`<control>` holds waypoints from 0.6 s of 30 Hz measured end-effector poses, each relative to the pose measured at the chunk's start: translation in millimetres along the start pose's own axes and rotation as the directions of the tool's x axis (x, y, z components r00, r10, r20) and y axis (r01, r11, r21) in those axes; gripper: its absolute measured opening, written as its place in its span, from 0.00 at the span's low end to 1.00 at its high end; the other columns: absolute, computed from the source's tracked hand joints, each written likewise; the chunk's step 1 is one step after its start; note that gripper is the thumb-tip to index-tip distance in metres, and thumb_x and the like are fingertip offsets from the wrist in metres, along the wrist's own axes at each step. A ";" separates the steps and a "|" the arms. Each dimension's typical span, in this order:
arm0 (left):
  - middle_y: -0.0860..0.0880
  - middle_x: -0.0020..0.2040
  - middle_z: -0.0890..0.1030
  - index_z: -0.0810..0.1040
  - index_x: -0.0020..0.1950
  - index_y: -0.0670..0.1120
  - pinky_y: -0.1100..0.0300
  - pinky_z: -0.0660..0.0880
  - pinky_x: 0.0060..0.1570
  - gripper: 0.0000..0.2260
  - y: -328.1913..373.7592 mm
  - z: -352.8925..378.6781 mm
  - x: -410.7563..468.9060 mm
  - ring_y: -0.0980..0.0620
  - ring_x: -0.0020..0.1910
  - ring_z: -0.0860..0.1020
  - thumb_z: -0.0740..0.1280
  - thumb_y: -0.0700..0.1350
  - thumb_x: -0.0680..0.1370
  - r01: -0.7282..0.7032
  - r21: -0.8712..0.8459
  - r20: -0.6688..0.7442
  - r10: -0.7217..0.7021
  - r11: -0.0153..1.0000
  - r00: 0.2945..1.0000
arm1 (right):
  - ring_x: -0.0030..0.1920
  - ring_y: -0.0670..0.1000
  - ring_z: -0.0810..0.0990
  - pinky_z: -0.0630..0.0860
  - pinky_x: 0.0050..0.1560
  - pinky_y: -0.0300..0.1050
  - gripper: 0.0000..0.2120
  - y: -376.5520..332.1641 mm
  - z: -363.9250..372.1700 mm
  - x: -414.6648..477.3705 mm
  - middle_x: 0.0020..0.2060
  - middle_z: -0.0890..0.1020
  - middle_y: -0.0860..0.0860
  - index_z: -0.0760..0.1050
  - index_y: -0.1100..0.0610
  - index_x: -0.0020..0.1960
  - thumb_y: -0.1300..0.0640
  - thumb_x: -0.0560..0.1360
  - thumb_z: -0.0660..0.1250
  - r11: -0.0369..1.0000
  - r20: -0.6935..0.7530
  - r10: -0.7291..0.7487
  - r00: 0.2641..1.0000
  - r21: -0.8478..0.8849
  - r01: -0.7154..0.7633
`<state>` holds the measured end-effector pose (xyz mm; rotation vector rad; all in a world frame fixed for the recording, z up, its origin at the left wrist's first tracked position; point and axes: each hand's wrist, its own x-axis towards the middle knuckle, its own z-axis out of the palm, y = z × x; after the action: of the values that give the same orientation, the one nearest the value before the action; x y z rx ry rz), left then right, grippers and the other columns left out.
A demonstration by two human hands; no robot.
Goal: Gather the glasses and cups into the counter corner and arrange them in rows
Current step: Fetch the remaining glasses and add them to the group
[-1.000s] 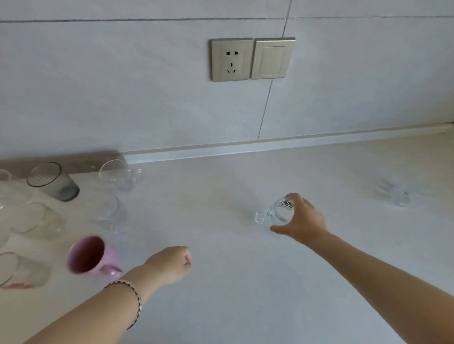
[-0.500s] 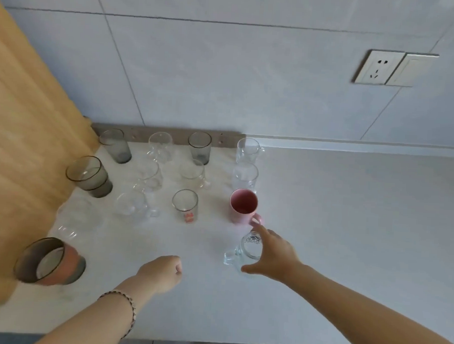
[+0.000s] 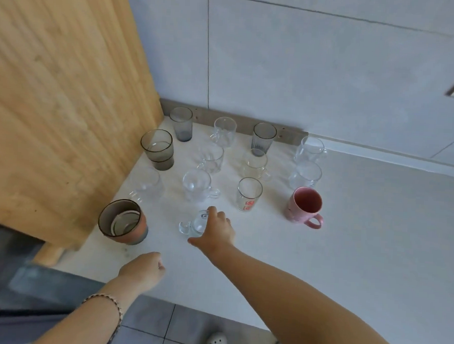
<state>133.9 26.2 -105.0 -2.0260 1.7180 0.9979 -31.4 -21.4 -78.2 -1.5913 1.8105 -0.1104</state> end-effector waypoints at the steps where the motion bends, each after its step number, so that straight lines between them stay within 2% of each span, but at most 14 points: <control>1: 0.48 0.52 0.77 0.70 0.47 0.48 0.56 0.72 0.53 0.05 -3.5 0.9 -0.1 0.48 0.54 0.76 0.55 0.44 0.79 0.001 -0.008 0.007 -0.001 1.000 1.000 | 0.63 0.56 0.70 0.72 0.58 0.48 0.34 -3.6 4.2 1.1 0.62 0.71 0.54 0.61 0.55 0.67 0.49 0.68 0.74 1.000 -0.002 0.006 1.000 0.010 -0.006; 6: 0.48 0.48 0.76 0.69 0.45 0.47 0.58 0.69 0.49 0.05 -13.2 5.7 0.0 0.47 0.54 0.76 0.55 0.44 0.79 0.005 -0.012 0.031 -0.004 1.000 1.000 | 0.64 0.56 0.69 0.73 0.59 0.49 0.35 -13.9 19.5 -0.3 0.63 0.70 0.55 0.59 0.56 0.68 0.50 0.69 0.74 0.997 -0.018 0.006 1.000 0.081 -0.005; 9: 0.49 0.48 0.75 0.69 0.45 0.48 0.58 0.70 0.50 0.06 -9.7 9.5 0.0 0.48 0.53 0.76 0.55 0.44 0.79 -0.018 0.005 0.043 0.018 1.000 0.999 | 0.66 0.57 0.69 0.71 0.63 0.48 0.37 -9.9 20.8 -5.4 0.66 0.67 0.56 0.55 0.57 0.72 0.54 0.71 0.72 0.989 0.031 -0.013 0.999 0.146 0.008; 12: 0.51 0.47 0.74 0.68 0.42 0.51 0.58 0.71 0.53 0.06 3.0 12.4 3.1 0.49 0.53 0.76 0.55 0.44 0.78 -0.056 0.040 0.055 0.053 0.998 0.997 | 0.68 0.57 0.69 0.70 0.65 0.48 0.37 15.0 7.0 -14.6 0.69 0.65 0.56 0.53 0.57 0.74 0.58 0.72 0.70 0.995 0.104 -0.002 0.995 0.103 -0.009; 15: 0.52 0.46 0.73 0.67 0.41 0.51 0.61 0.68 0.47 0.07 32.0 14.2 6.6 0.51 0.46 0.71 0.55 0.45 0.79 -0.140 0.099 0.072 0.133 0.985 0.988 | 0.65 0.55 0.72 0.72 0.62 0.48 0.29 64.8 -21.6 -25.1 0.67 0.70 0.55 0.60 0.55 0.72 0.58 0.73 0.67 0.997 0.167 0.071 0.983 0.026 -0.076; 18: 0.52 0.46 0.72 0.67 0.43 0.51 0.61 0.66 0.45 0.06 78.2 13.8 9.8 0.51 0.44 0.70 0.54 0.44 0.78 -0.249 0.168 0.092 0.236 0.954 0.967 | 0.61 0.54 0.76 0.74 0.59 0.47 0.21 125.7 -58.6 -42.1 0.63 0.75 0.54 0.68 0.55 0.67 0.55 0.75 0.65 0.983 0.183 0.183 0.966 -0.030 -0.181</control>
<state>55.8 9.0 -105.6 -1.6791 1.9754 0.9368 -169.1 23.8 -78.6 -1.3868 1.8032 0.1309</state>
